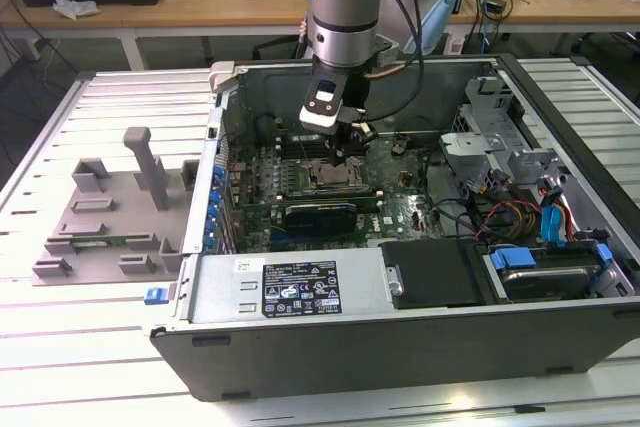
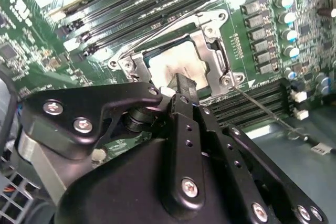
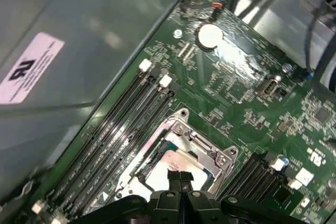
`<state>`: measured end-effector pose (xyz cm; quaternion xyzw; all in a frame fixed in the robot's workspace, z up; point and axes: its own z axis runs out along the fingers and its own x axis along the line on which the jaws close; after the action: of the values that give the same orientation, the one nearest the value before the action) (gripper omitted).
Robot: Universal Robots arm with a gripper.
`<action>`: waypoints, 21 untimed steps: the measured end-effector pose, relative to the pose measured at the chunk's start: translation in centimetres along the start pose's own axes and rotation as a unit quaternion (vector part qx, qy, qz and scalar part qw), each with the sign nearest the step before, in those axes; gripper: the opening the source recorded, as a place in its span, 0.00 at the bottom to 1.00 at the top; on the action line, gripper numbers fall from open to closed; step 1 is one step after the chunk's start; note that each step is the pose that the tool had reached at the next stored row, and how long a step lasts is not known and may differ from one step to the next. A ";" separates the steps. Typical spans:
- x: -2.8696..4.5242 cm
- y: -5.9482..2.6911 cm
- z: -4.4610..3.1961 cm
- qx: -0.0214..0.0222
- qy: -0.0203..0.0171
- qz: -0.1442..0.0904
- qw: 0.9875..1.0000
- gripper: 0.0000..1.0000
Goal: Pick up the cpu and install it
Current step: 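Close the cpu cover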
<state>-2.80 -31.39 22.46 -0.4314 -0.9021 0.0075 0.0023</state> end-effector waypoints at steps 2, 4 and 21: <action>0.00 0.00 0.00 0.000 0.000 -0.031 1.000 0.11; 0.00 0.00 0.00 0.000 -0.001 -0.062 0.998 0.11; 0.00 0.00 0.08 -0.001 -0.005 -0.330 0.944 0.11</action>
<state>-2.80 -31.39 22.37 -0.1099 -0.9939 0.0079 -0.0002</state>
